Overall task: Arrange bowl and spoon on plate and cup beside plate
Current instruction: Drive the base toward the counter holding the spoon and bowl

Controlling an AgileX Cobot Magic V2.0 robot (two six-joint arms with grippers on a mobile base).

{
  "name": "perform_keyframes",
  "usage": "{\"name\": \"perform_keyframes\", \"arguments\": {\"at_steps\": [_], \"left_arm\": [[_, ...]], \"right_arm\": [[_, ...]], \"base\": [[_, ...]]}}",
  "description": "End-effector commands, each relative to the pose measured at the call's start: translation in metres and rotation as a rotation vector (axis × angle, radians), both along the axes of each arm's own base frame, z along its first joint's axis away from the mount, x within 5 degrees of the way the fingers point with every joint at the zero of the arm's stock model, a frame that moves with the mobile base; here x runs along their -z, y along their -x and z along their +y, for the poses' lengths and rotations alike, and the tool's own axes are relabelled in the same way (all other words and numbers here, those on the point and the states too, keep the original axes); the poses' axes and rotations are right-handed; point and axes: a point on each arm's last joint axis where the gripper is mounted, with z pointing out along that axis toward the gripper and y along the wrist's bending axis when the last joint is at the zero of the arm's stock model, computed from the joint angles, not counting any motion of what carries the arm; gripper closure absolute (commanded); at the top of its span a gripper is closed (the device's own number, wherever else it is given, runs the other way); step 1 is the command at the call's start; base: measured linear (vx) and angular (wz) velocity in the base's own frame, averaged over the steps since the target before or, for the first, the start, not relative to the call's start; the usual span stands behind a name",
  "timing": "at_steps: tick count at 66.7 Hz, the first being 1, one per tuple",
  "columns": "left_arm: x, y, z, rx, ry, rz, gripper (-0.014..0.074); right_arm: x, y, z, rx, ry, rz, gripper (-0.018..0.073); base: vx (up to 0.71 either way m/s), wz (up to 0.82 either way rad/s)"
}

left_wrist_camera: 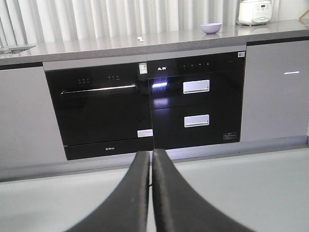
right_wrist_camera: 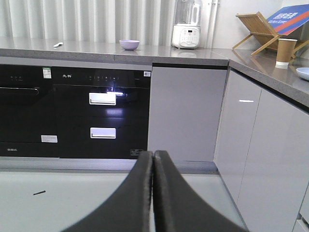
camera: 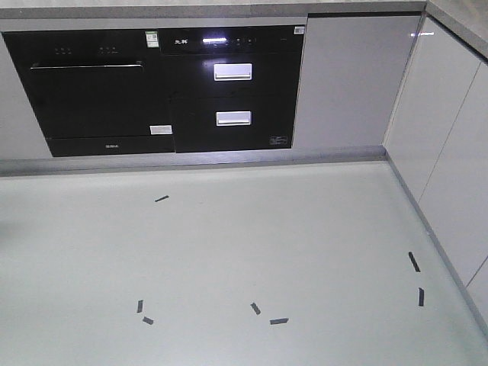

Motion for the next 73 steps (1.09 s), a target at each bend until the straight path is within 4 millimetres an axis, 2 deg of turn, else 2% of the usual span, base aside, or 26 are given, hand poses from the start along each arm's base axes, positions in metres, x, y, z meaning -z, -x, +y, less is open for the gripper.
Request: {"name": "perform_keyframes", "arguments": {"at_steps": [1, 73], "left_arm": [[-0.0134, 0.0018, -0.0001, 0.002, 0.007, -0.103, 0.0603], [-0.0134, 0.0018, -0.0001, 0.002, 0.007, -0.103, 0.0603]], "right_arm": [[-0.0041, 0.0002, 0.0005, -0.003, 0.01, -0.068, 0.0566], [-0.0041, 0.0002, 0.0005, -0.003, 0.01, -0.068, 0.0566]], "base": [[0.0, 0.0], [0.01, 0.0]]}}
